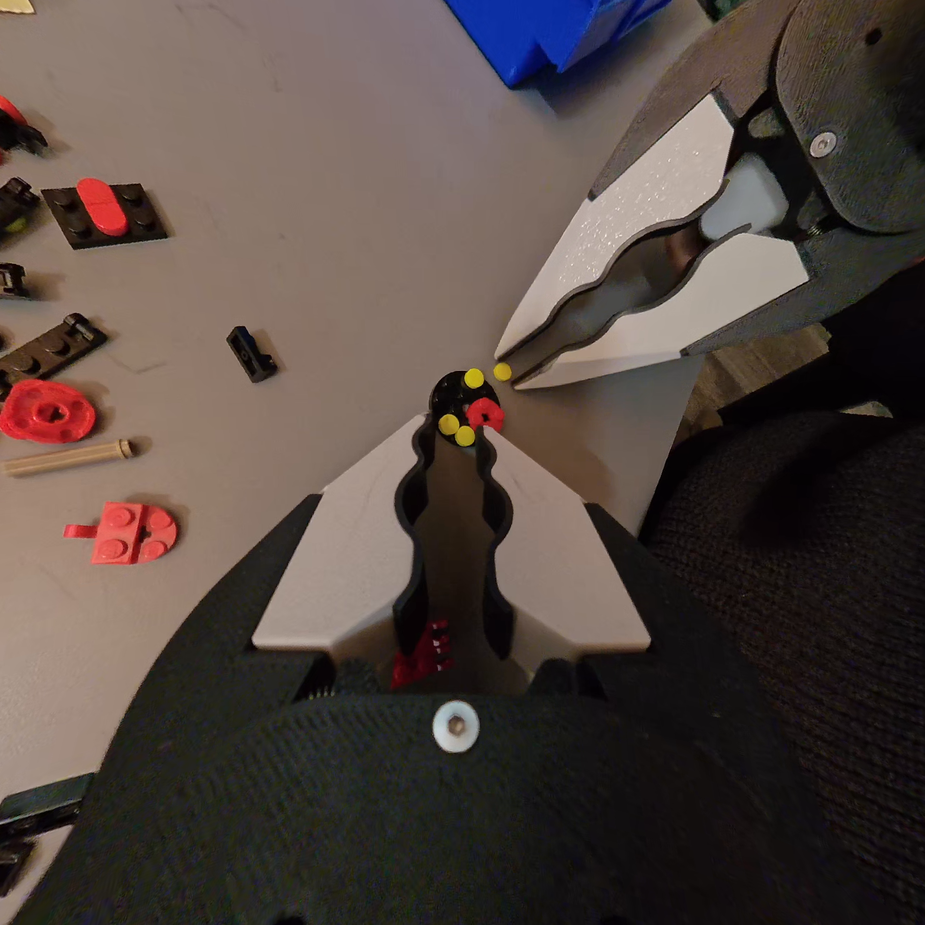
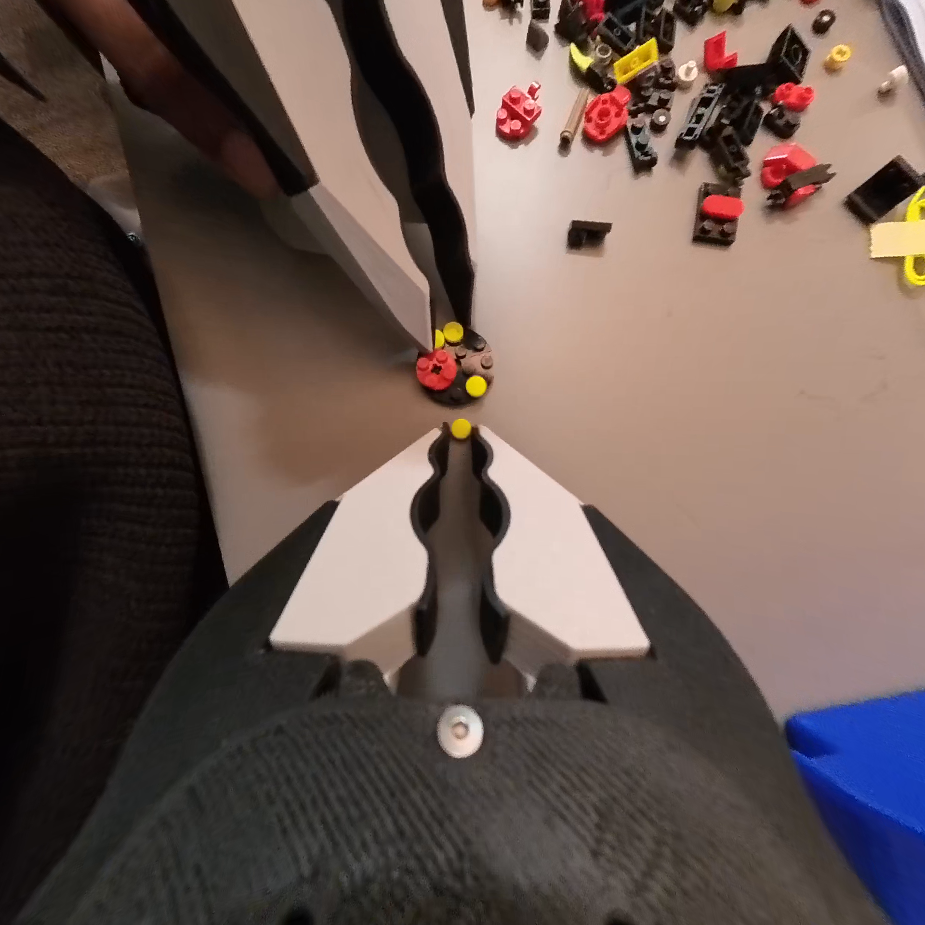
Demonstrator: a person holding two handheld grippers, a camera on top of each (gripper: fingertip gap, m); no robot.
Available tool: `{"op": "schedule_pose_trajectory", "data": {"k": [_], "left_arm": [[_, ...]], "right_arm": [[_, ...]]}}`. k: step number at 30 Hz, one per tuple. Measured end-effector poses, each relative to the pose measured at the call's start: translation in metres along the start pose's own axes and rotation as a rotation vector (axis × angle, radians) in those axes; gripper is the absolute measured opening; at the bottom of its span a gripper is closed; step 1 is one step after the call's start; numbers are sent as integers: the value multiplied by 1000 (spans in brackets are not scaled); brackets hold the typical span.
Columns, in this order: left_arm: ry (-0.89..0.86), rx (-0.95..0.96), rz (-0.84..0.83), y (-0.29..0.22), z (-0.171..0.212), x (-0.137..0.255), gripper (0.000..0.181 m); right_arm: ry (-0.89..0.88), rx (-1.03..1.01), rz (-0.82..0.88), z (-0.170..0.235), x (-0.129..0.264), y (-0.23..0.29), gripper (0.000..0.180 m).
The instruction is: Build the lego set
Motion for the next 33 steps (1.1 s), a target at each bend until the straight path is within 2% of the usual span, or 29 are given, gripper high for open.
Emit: {"op": "schedule_pose_trajectory", "data": {"k": [8, 33], "left_arm": [[0, 0, 2, -1, 0, 0, 13], [0, 0, 0, -1, 0, 0, 13]], "right_arm": [[-55, 4, 11, -12, 2, 2, 6], [-49, -2, 18, -13, 0, 3, 11]]}}
Point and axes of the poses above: each gripper's, where its closed fingertips meet, x back along the fingers, z out of its underside, y = z × x across the jaws, the point moved 4 cm from there along x, back along the fingers, and after that the axes turned 3 degrees about -z, right-handed, at the moved point
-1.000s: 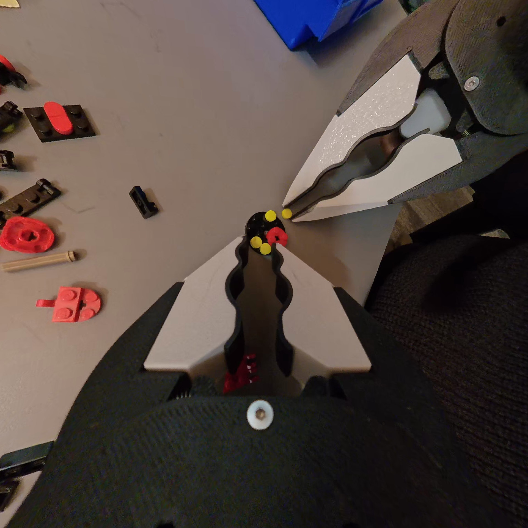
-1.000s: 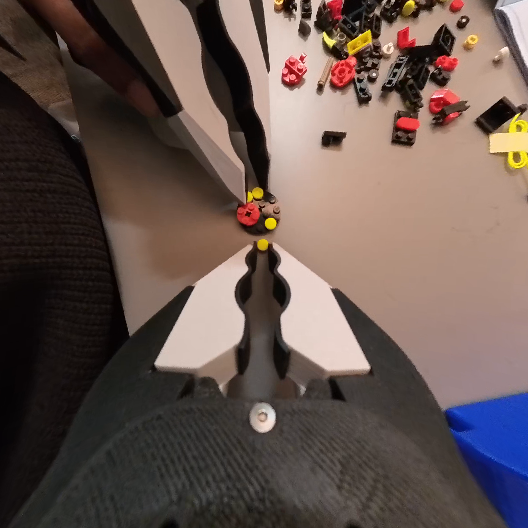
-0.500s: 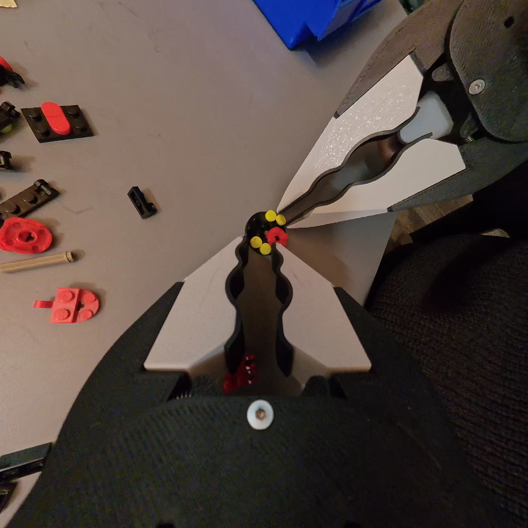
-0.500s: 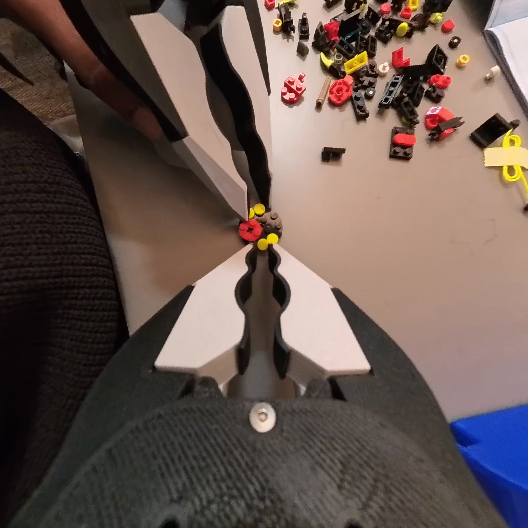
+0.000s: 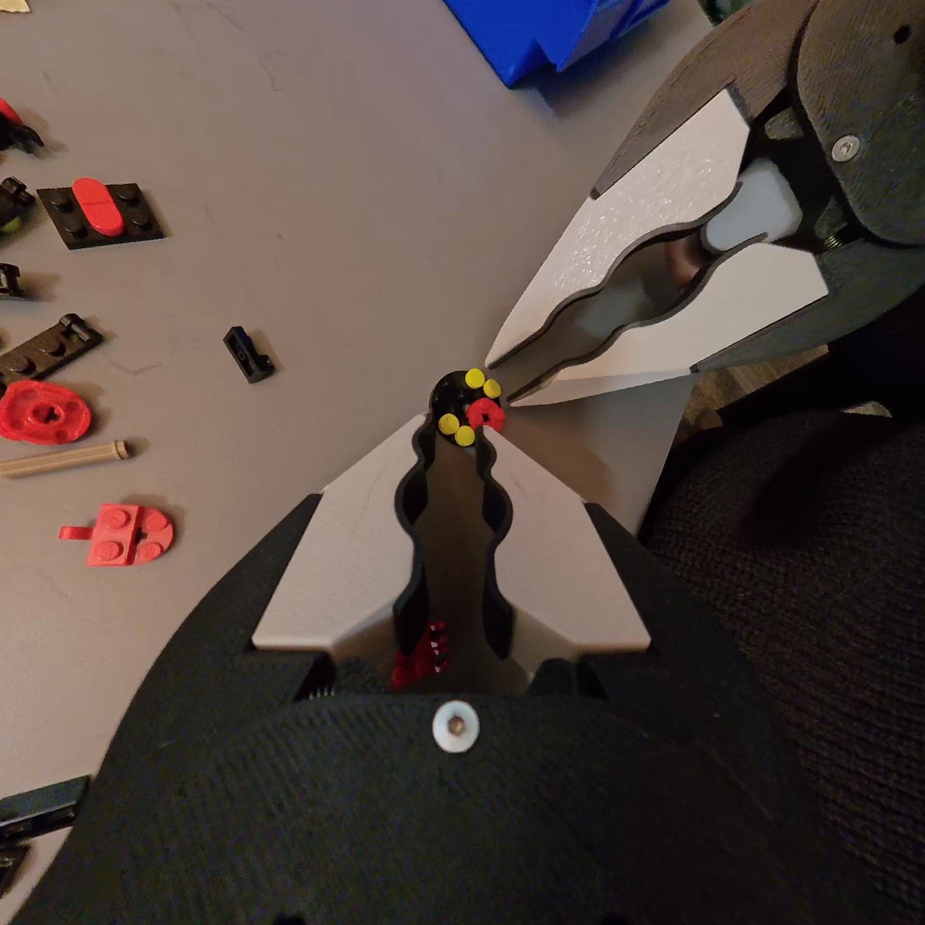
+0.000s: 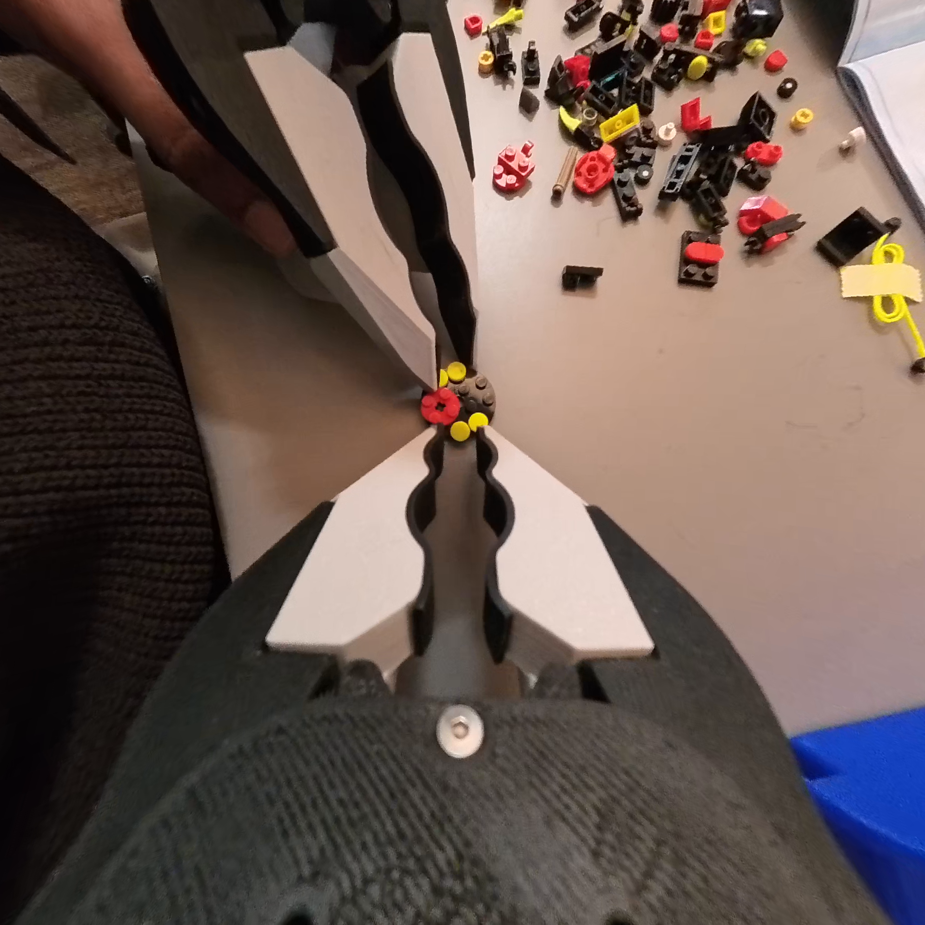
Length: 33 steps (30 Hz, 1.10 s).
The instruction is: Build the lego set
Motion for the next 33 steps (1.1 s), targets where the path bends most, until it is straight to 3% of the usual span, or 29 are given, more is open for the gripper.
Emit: {"op": "schedule_pose_trajectory", "data": {"k": [5, 33], "left_arm": [[0, 1, 0, 0, 0, 0, 13], [1, -16, -4, -2, 0, -1, 13]], "right_arm": [[-10, 2, -3, -2, 1, 1, 0], [46, -55, -26, -4, -7, 2, 0]]}}
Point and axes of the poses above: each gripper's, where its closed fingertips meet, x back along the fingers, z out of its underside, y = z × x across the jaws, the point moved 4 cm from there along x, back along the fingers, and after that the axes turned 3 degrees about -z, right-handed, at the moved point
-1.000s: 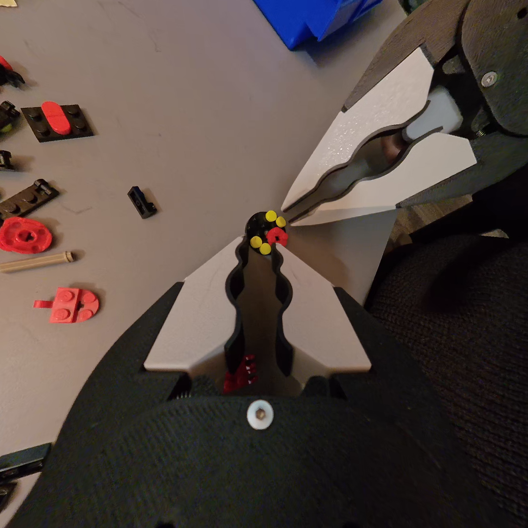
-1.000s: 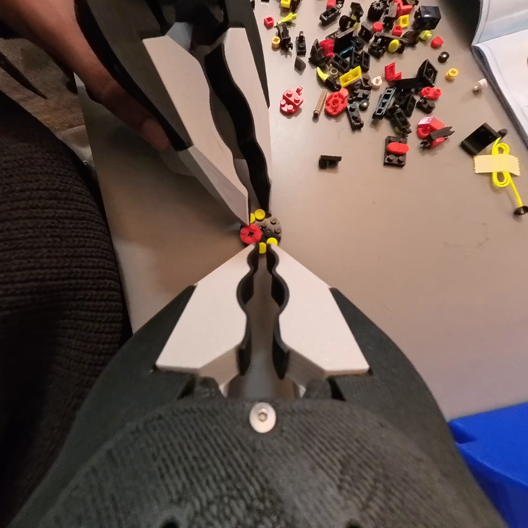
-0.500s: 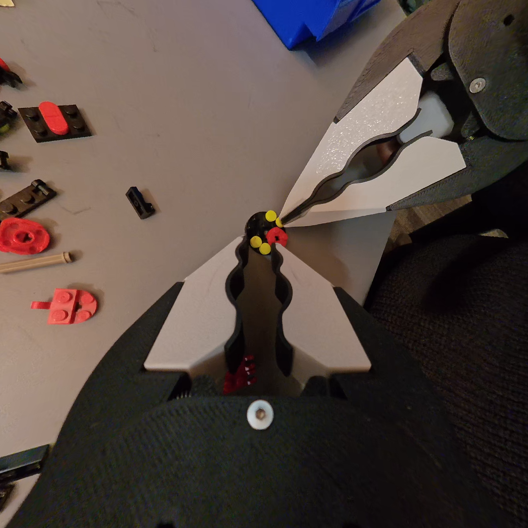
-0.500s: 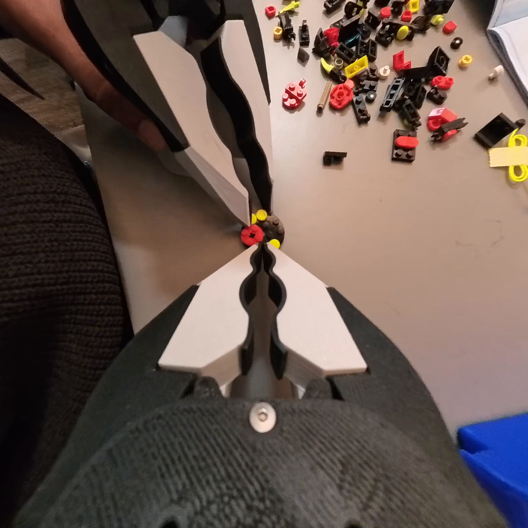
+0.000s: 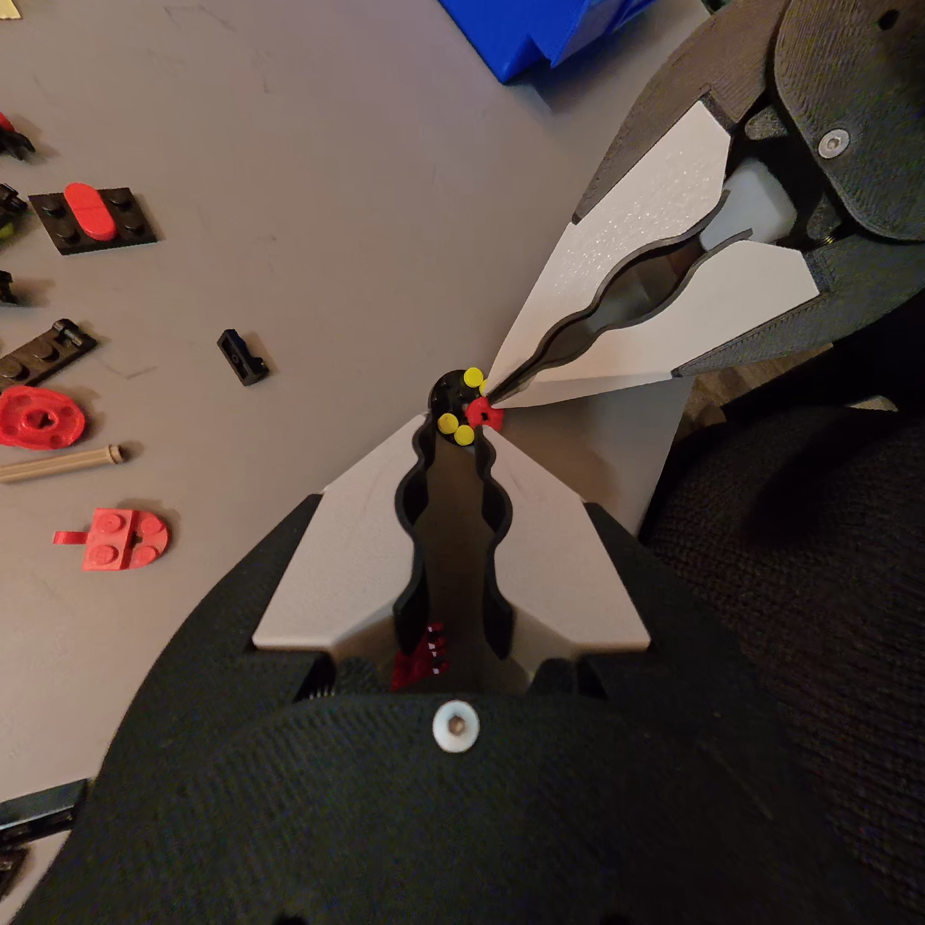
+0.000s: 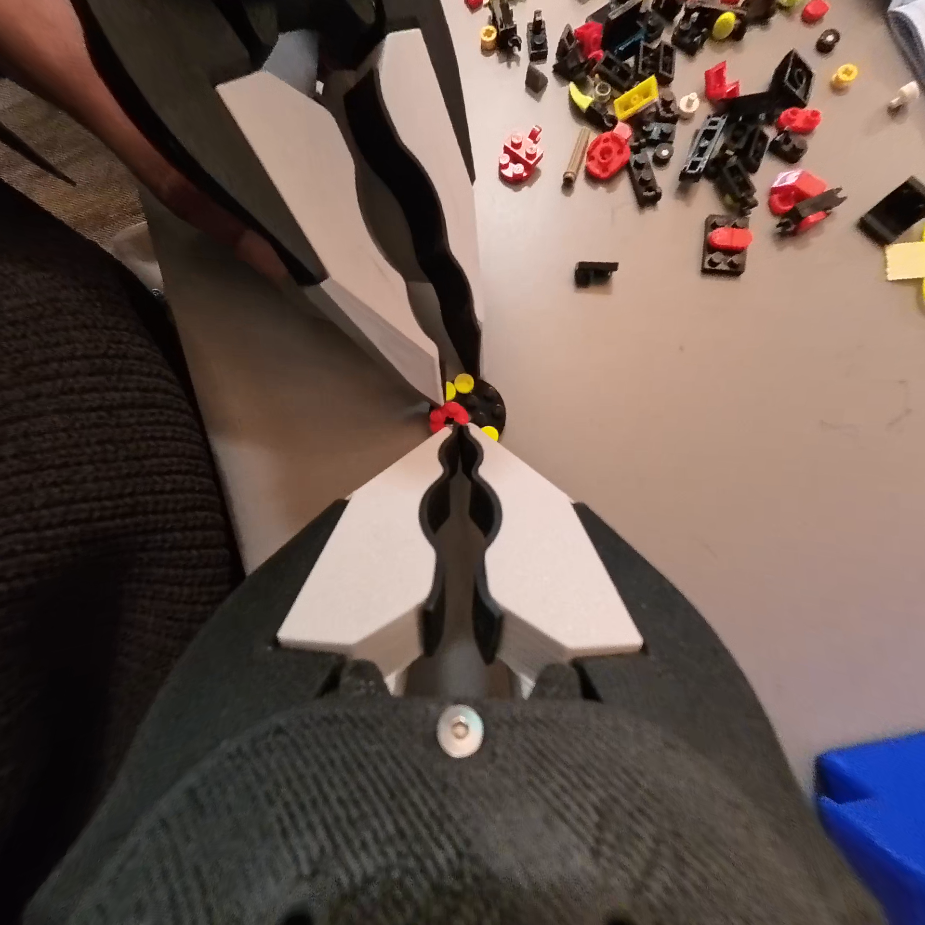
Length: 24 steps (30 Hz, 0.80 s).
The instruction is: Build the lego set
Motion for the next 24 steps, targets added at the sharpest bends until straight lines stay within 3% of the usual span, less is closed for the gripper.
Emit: {"op": "schedule_pose_trajectory", "data": {"k": [6, 11, 19, 21, 24], "left_arm": [[2, 14, 7, 1, 0, 1, 13], [1, 20, 6, 2, 0, 1, 12], [-1, 28, 11, 3, 0, 1, 13], [-1, 34, 16, 3, 0, 1, 13], [-2, 43, 27, 2, 0, 2, 15]], "right_arm": [[-93, 5, 48, -4, 11, -9, 1], [-291, -89, -58, -15, 29, -13, 14], [-107, 66, 9, -2, -1, -4, 51], [-62, 92, 24, 1, -8, -3, 51], [-61, 83, 18, 0, -9, -1, 30]]}}
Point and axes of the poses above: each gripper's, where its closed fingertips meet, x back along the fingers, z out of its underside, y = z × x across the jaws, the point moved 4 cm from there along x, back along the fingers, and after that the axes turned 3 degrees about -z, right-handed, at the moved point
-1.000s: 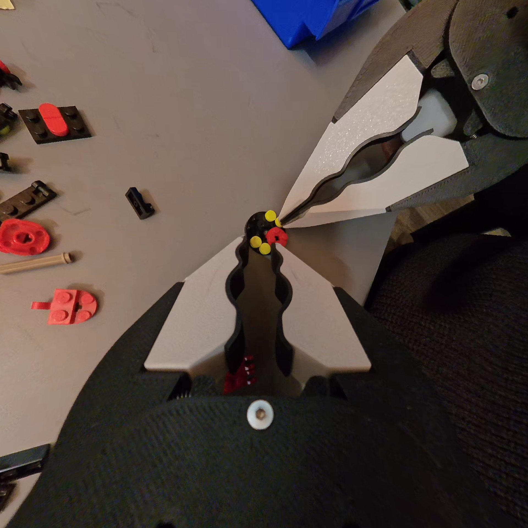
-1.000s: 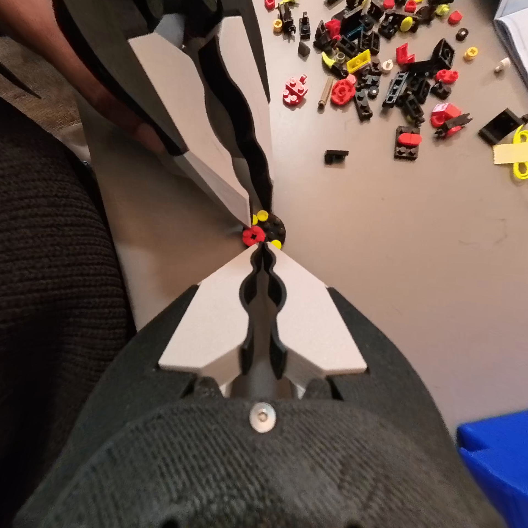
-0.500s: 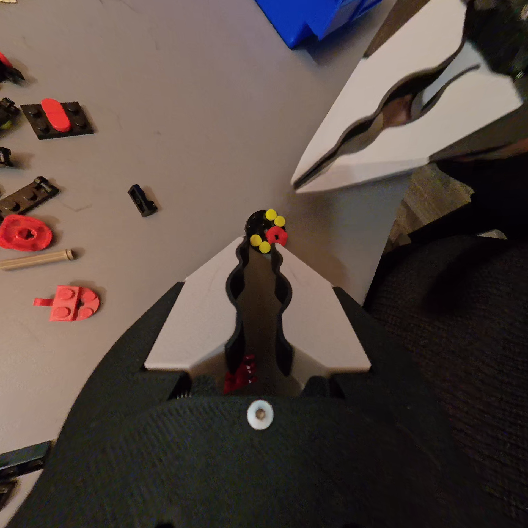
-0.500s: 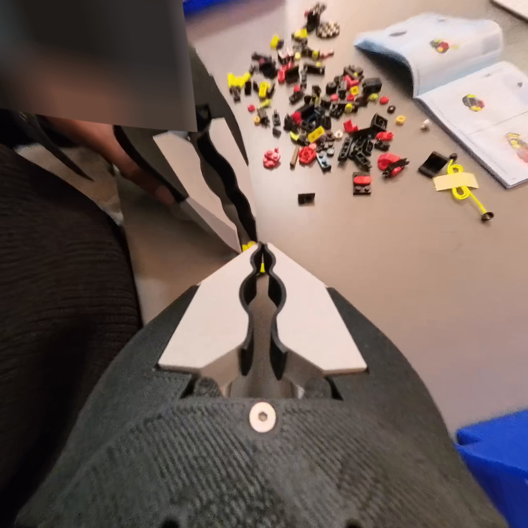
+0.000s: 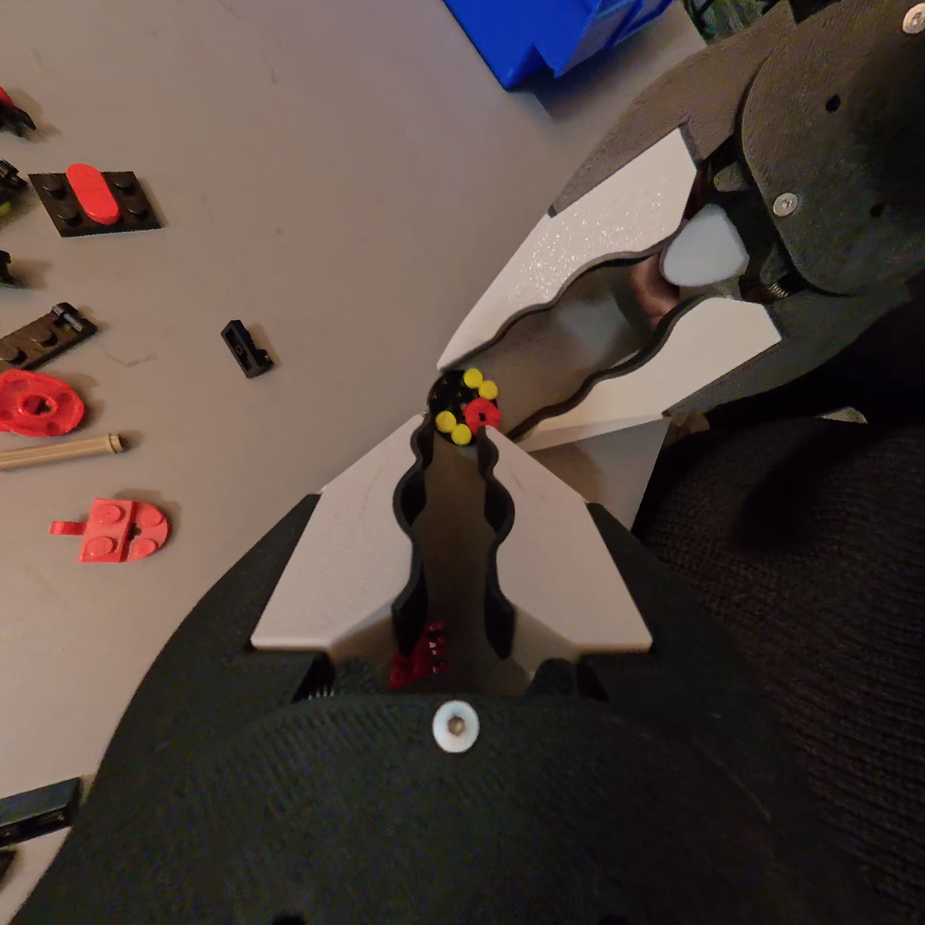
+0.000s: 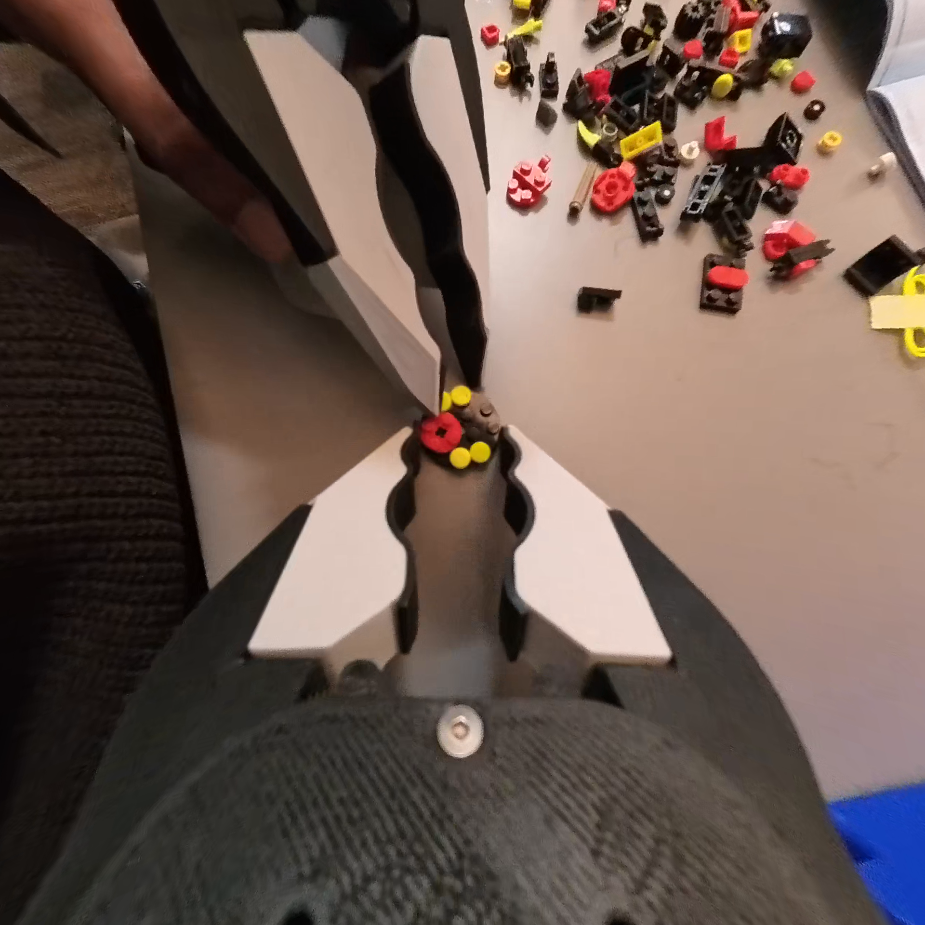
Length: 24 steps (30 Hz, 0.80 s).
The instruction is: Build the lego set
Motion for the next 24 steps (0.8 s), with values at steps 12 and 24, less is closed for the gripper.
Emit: {"op": "schedule_pose_trajectory", "data": {"k": [12, 24], "left_arm": [[-155, 295, 332, -10, -18, 17, 39], [-196, 407, 555, -21, -24, 26, 5]], "right_arm": [[-195, 104, 72, -23, 35, -3, 30], [-240, 291, 104, -28, 45, 9, 30]]}}
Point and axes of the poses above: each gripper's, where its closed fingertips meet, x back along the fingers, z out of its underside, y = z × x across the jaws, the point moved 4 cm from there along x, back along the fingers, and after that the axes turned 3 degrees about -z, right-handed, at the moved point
